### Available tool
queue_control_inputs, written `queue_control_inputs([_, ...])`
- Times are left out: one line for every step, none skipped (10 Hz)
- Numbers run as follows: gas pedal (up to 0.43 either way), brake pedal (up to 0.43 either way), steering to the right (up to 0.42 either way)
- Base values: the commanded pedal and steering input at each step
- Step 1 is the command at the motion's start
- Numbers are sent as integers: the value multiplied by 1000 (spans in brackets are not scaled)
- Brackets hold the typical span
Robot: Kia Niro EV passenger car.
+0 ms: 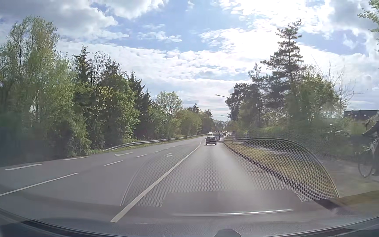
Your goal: Follow the waypoints while adhering to traffic rules and regulations
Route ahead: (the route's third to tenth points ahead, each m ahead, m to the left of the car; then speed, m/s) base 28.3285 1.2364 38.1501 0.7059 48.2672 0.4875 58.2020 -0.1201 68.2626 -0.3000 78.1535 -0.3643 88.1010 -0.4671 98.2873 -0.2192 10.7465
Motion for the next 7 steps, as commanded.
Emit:
queue_control_inputs([110,0,4])
queue_control_inputs([110,0,5])
queue_control_inputs([110,0,5])
queue_control_inputs([110,0,5])
queue_control_inputs([110,0,4])
queue_control_inputs([110,0,4])
queue_control_inputs([110,0,4])
